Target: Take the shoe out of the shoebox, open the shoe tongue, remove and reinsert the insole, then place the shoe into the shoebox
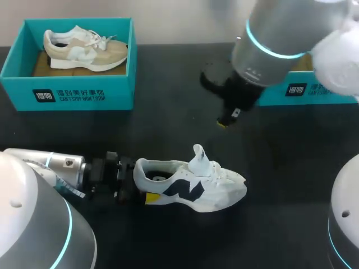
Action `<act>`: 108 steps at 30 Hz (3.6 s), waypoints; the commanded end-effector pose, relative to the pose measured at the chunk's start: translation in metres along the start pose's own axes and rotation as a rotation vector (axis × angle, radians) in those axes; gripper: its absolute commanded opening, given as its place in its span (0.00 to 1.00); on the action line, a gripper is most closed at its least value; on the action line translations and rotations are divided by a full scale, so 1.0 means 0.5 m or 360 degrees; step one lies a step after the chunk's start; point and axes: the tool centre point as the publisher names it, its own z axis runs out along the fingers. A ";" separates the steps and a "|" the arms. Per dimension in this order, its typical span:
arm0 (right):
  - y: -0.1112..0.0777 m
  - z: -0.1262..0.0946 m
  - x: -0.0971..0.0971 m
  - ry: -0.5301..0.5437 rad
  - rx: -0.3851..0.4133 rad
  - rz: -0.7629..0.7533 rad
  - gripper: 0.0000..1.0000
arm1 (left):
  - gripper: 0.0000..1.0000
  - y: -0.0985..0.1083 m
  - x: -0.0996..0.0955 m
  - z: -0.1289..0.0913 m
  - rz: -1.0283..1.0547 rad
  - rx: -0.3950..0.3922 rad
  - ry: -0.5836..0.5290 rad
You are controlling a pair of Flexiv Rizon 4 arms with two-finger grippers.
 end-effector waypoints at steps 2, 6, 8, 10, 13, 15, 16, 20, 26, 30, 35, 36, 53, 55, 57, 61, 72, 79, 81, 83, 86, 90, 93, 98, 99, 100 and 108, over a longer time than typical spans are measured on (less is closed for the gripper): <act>0.036 0.009 -0.004 0.0010 0.0241 0.0002 0.00 | 0.00 0.005 -0.001 -0.005 0.0000 0.0000 -0.0003; 0.036 0.009 -0.004 0.0010 0.0241 0.0002 0.00 | 0.00 0.005 -0.001 -0.005 0.0000 0.0000 -0.0003; 0.036 0.009 -0.004 0.0010 0.0241 0.0002 0.00 | 0.00 0.005 -0.001 -0.005 0.0000 0.0000 -0.0003; 0.036 0.009 -0.004 0.0010 0.0241 0.0002 0.00 | 0.00 0.005 -0.001 -0.005 0.0000 0.0000 -0.0003; 0.076 0.004 0.020 -0.0030 0.0215 -0.0201 0.00 | 0.00 0.005 -0.001 -0.005 0.0000 0.0000 -0.0003; 0.097 0.002 0.032 -0.0017 0.0196 -0.0336 0.00 | 0.00 0.005 -0.001 -0.005 0.0000 0.0000 -0.0003; 0.105 0.003 0.039 -0.0002 0.0188 -0.0387 0.00 | 0.00 0.005 -0.001 -0.005 0.0000 0.0000 -0.0003; 0.124 0.022 0.069 0.0116 0.0156 -0.0540 0.00 | 0.00 0.005 -0.001 -0.005 0.0000 0.0000 -0.0003; 0.147 0.047 0.124 0.0181 0.0193 -0.0730 0.00 | 0.00 0.005 -0.001 -0.005 0.0000 0.0000 -0.0003; 0.147 0.047 0.124 0.0181 0.0193 -0.0730 0.00 | 0.00 0.005 -0.001 -0.005 0.0000 0.0000 -0.0003; 0.147 0.047 0.124 0.0181 0.0193 -0.0730 0.00 | 0.00 0.005 -0.001 -0.005 0.0000 0.0000 -0.0003; 0.147 0.047 0.124 0.0181 0.0193 -0.0730 0.00 | 0.00 0.005 -0.001 -0.005 0.0000 0.0000 -0.0003; 0.208 0.148 0.218 0.0191 0.0269 -0.0970 0.00 | 0.00 0.005 -0.001 -0.005 0.0000 0.0000 -0.0003; 0.216 0.160 0.228 0.0190 0.0275 -0.0987 0.00 | 0.00 0.005 -0.001 -0.005 0.0000 0.0000 -0.0003; 0.219 0.168 0.233 0.0155 0.0254 -0.1044 0.00 | 0.00 0.005 -0.001 -0.005 0.0000 0.0000 -0.0003; 0.217 0.168 0.232 0.0147 0.0279 -0.1048 0.00 | 0.00 0.005 -0.001 -0.005 0.0000 0.0000 -0.0003; 0.213 0.206 0.227 0.0186 0.0245 -0.1069 0.00 | 0.00 0.005 -0.001 -0.005 0.0000 0.0000 -0.0003; 0.189 0.271 0.219 0.0182 0.0319 -0.1031 0.00 | 0.00 0.005 -0.001 -0.005 0.0000 0.0000 -0.0003; 0.188 0.280 0.218 0.0188 0.0315 -0.1034 0.00 | 0.00 0.005 -0.001 -0.005 0.0000 0.0000 -0.0003; 0.185 0.290 0.216 0.0182 0.0333 -0.1024 0.00 | 0.00 0.005 -0.001 -0.005 0.0000 0.0000 -0.0003; 0.178 0.305 0.212 0.0176 0.0348 -0.1007 0.00 | 0.00 0.005 -0.001 -0.005 0.0000 0.0000 -0.0003; 0.170 0.324 0.207 0.0179 0.0356 -0.0971 0.00 | 0.00 0.005 -0.001 -0.005 0.0000 0.0000 -0.0003; 0.167 0.339 0.204 0.0175 0.0379 -0.0931 0.00 | 0.00 0.005 -0.001 -0.005 0.0000 0.0000 -0.0003; 0.157 0.370 0.198 0.0160 0.0448 -0.0866 0.00 | 0.00 0.005 -0.001 -0.005 0.0000 0.0000 -0.0003; 0.155 0.378 0.196 0.0166 0.0462 -0.0844 0.00 | 0.00 0.005 -0.001 -0.005 0.0000 0.0000 -0.0003; 0.154 0.385 0.195 0.0161 0.0512 -0.0828 0.00 | 0.00 0.005 -0.001 -0.005 0.0000 0.0000 -0.0003; 0.134 0.413 0.191 0.0176 0.0557 -0.0706 0.00 | 0.00 0.005 -0.001 -0.005 0.0000 0.0000 -0.0003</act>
